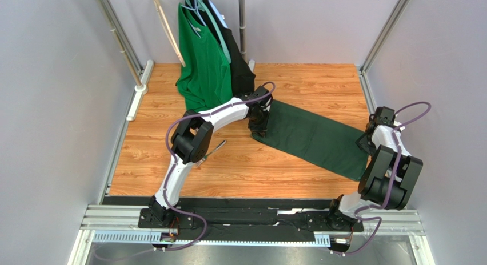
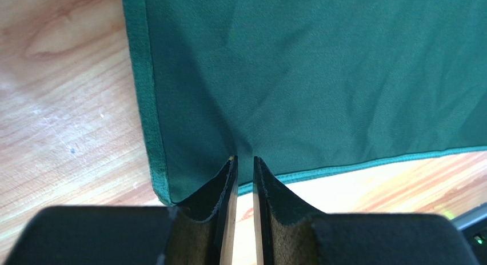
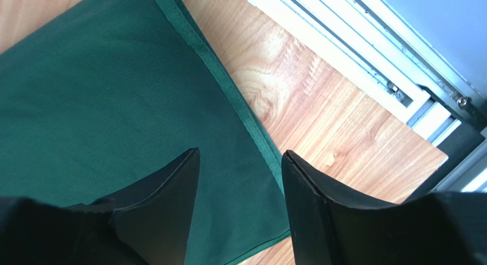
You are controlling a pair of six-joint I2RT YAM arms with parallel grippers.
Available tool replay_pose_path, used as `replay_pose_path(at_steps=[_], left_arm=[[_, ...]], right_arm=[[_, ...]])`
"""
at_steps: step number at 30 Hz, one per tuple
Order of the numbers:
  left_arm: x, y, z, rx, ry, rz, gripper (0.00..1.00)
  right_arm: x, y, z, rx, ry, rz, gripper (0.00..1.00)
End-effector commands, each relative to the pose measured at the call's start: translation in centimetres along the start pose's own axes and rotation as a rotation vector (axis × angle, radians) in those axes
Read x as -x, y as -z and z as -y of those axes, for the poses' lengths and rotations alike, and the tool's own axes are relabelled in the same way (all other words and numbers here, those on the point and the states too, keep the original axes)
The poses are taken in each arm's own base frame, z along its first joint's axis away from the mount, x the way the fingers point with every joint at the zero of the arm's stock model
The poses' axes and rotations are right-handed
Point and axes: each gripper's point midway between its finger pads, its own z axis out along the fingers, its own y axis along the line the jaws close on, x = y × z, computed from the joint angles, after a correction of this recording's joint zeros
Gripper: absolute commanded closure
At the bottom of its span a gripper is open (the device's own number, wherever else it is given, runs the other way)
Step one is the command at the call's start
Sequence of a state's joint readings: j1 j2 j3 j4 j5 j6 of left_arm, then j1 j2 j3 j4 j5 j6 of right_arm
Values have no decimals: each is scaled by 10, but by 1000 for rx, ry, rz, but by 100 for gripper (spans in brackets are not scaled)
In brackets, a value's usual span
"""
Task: Fold the napkin into a case and place the utensils inside
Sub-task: Pick up the rectangle-folded napkin from the center of the board.
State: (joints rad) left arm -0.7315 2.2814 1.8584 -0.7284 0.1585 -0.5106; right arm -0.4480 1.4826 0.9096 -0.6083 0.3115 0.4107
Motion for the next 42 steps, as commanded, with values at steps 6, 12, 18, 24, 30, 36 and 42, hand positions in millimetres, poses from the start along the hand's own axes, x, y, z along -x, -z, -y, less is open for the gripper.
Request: replay_pose_path(at_steps=[6, 12, 18, 24, 30, 36, 42], left_arm=[[24, 70, 48, -145, -49, 111, 75], [26, 94, 61, -194, -59, 135, 75], [30, 119, 69, -219, -76, 182, 75], [31, 126, 72, -232, -73, 196, 74], [31, 123, 81, -257, -66, 189, 74], [31, 114, 88, -284, -62, 173, 74], [38, 77, 115, -311, -94, 193, 76]], right_arm=[[7, -20, -11, 77, 69, 16, 42], [-10, -37, -9, 92, 50, -49, 40], [-31, -50, -9, 98, 48, -129, 39], [-37, -50, -8, 87, 57, -138, 41], [-37, -48, -15, 109, 87, -123, 66], [-30, -39, -24, 146, 91, -81, 91], [-11, -8, -29, 190, 56, -18, 100]])
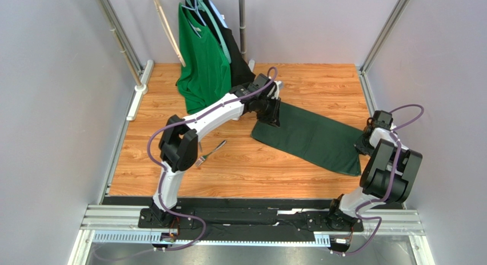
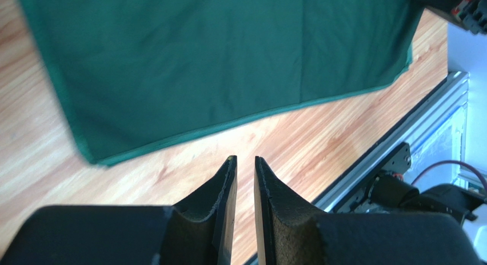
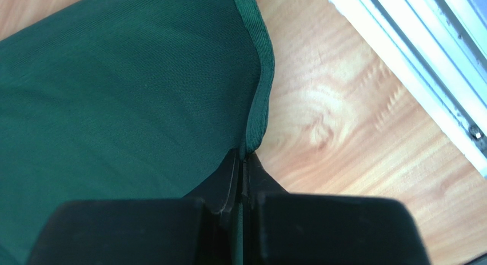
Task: Fold the napkin into a case and place the utensils inside
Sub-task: Pick up the rectangle-folded napkin from the center of the board, then fold the rectangle-folded napkin at the center of the board.
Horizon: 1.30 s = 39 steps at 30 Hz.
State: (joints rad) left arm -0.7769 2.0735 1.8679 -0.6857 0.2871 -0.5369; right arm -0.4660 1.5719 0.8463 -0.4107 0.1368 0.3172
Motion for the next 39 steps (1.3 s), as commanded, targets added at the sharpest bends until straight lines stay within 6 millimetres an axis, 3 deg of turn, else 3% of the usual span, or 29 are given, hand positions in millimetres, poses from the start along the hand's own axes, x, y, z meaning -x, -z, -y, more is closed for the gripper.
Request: replay_pose_path(at_steps=[1, 4, 5, 7, 11, 14, 19, 21, 23, 27, 30, 31, 32, 34, 37, 38, 39], left_arm=[[7, -49, 23, -58, -10, 18, 77], [17, -70, 40, -80, 16, 42, 82], [10, -89, 36, -64, 50, 22, 82], [13, -99, 51, -88, 54, 36, 83], [0, -136, 57, -96, 136, 17, 83], [-18, -157, 72, -142, 193, -16, 83], [-48, -184, 92, -190, 245, -78, 83], [-54, -188, 99, -199, 243, -82, 83], [-53, -189, 103, -215, 251, -78, 83], [-42, -174, 103, -200, 211, -39, 83], [-31, -149, 99, -191, 160, -22, 81], [-18, -127, 106, -211, 116, 13, 79], [-18, -120, 96, -204, 109, 5, 78], [-10, -88, 101, -235, 56, 3, 76], [-8, -51, 82, -218, 55, -62, 77], [-14, -49, 55, -173, 84, -83, 77], [-9, -33, 50, -168, 61, -56, 78]], right_arm=[[4, 29, -4, 31, -20, 33, 100], [16, 51, -6, 64, -39, 98, 100], [16, 56, -5, 62, -37, 101, 100], [30, 70, -4, 56, -28, 145, 100], [36, 85, -9, 95, -31, 171, 100], [38, 92, -18, 146, -24, 177, 100], [43, 117, -55, 264, 27, 204, 100], [36, 130, -80, 340, 72, 189, 100], [36, 137, -90, 349, 104, 185, 100], [44, 149, -103, 379, 147, 191, 100], [51, 161, -114, 401, 202, 201, 100], [52, 163, -117, 411, 212, 194, 100], [49, 166, -121, 422, 231, 185, 100], [51, 170, -129, 429, 276, 192, 100], [44, 170, -136, 431, 310, 171, 100], [40, 171, -142, 448, 327, 163, 100], [38, 170, -145, 447, 340, 164, 100]])
